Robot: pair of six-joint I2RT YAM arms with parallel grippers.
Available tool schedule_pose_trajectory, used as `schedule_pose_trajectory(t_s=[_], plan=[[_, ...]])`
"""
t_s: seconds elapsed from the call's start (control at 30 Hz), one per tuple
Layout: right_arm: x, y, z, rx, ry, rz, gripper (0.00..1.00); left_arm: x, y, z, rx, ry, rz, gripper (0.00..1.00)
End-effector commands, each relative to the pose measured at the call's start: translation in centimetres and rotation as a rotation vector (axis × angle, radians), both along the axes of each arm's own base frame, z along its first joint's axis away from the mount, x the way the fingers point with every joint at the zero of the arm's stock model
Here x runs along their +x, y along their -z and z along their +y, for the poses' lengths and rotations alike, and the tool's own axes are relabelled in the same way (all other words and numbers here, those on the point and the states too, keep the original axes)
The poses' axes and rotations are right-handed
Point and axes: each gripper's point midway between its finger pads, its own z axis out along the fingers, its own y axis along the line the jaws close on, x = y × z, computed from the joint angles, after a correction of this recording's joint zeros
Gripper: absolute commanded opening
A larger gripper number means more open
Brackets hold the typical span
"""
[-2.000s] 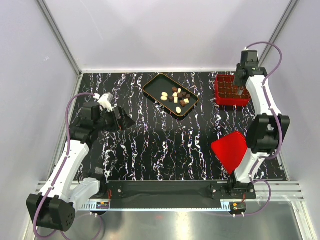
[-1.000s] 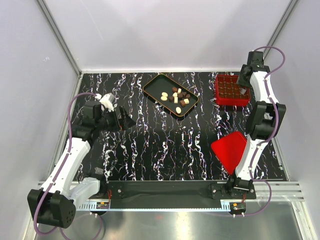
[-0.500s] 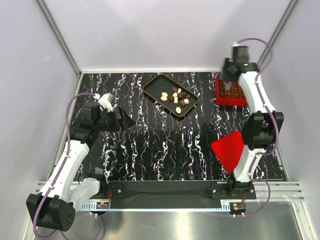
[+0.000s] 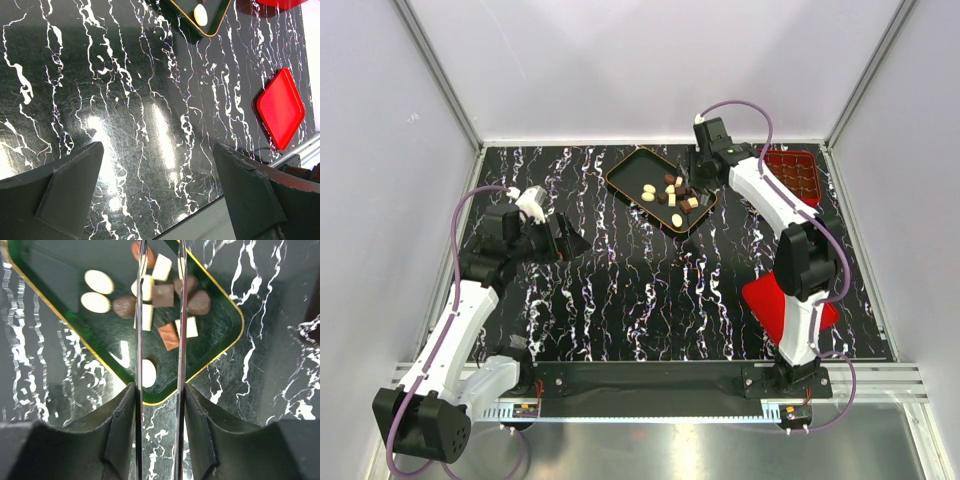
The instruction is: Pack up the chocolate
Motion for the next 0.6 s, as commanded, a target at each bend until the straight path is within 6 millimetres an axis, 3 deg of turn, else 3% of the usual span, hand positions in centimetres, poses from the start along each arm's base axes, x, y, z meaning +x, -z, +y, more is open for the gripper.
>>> schedule_pose_trajectory(t_s=[0.0,0.2,0.57], plan=[[1.2,-0.2,0.5,0.008,0.057,-0.036,0.47,0.5,-0.9,0.1,0.006,0.005,-0.058,0.99],[1.2,1.2,2.2,0.035,0.034,-0.015,0.46,0.6,-1.2,0.0,0.001,0.008,-0.065,0.99],[1.5,3.3,2.2,-0.03,0.067,0.019,0.45,0.5,-1.1,0.0,0.001,0.01,-0.063,0.99]])
